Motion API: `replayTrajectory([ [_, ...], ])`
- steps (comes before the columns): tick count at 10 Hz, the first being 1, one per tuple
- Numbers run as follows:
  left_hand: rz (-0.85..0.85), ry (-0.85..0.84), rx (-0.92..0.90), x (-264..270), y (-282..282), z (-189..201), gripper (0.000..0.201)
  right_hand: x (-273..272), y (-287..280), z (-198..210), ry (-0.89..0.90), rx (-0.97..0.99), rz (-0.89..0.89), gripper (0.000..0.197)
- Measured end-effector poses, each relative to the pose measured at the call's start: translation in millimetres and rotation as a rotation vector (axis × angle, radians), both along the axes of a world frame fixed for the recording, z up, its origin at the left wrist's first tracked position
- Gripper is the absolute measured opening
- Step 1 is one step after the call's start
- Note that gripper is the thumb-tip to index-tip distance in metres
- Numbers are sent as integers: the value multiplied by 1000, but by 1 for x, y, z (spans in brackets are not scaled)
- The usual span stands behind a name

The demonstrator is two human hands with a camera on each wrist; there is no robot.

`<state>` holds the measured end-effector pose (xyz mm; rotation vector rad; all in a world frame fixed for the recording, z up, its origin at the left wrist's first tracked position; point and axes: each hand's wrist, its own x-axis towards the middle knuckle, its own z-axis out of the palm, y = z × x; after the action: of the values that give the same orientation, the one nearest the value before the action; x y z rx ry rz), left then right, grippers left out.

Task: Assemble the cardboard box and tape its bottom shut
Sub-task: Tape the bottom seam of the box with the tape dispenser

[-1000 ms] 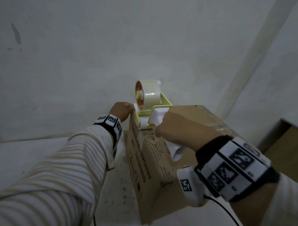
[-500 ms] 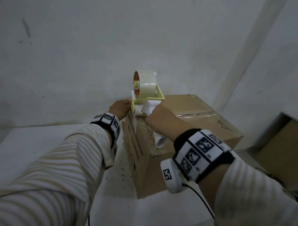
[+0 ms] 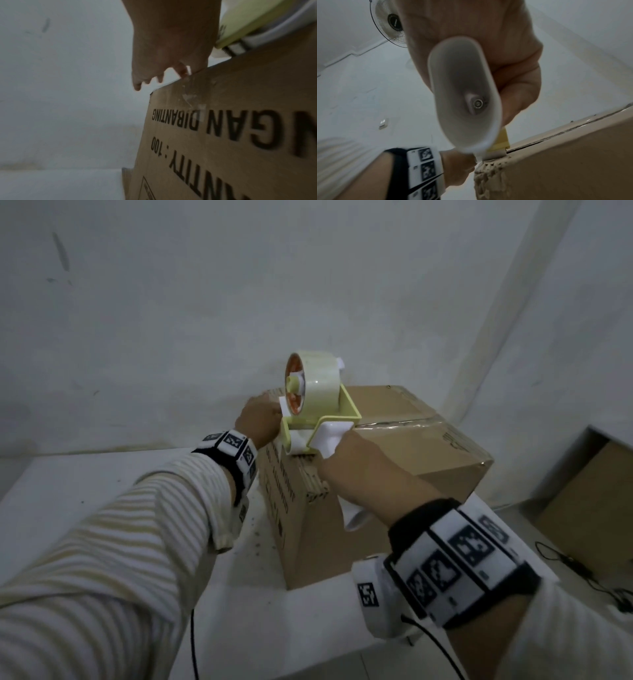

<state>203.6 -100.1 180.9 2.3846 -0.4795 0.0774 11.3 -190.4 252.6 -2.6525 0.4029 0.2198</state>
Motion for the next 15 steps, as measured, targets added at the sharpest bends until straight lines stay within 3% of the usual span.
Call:
replayTrajectory([
  [1, -48, -72, -71, -26, 13, -5, 37, 1, 5, 0, -75, 79, -68, 10],
  [2, -75, 95, 11, -36, 23, -14, 51, -3, 5, -1, -93, 161, -86, 6],
  [3, -29, 140, -4, -40, 22, -7, 72, -6, 8, -2, -91, 168, -103, 6],
  [5, 37, 122, 56, -28, 13, -13, 84, -28, 3, -4, -77, 206, -65, 11],
  [6, 81, 159, 133, -36, 12, -4, 83, -56, 2, -4, -131, 260, -54, 21],
  [7, 152, 153, 245, -56, 8, 9, 55, -74, 4, -3, -143, 172, -7, 16],
  [9, -28, 177, 137, -97, 13, 3, 40, -70, 3, -4, -112, 208, -67, 9],
  [10, -7, 151, 109, -102, 18, -12, 52, -71, 5, -6, -130, 216, -54, 8],
  [12, 41, 148, 165, -102, 11, -6, 54, -90, 6, -13, -169, 234, -55, 9],
  [13, 19, 153, 203, -108, 11, -2, 79, -102, 3, -15, -155, 202, -74, 10],
  [14, 34, 86, 256, -111, 10, 0, 56, -115, 3, -19, -126, 186, -112, 32],
  [15, 59, 112, 266, -118, 11, 4, 41, -124, 8, -26, -120, 175, -136, 33],
])
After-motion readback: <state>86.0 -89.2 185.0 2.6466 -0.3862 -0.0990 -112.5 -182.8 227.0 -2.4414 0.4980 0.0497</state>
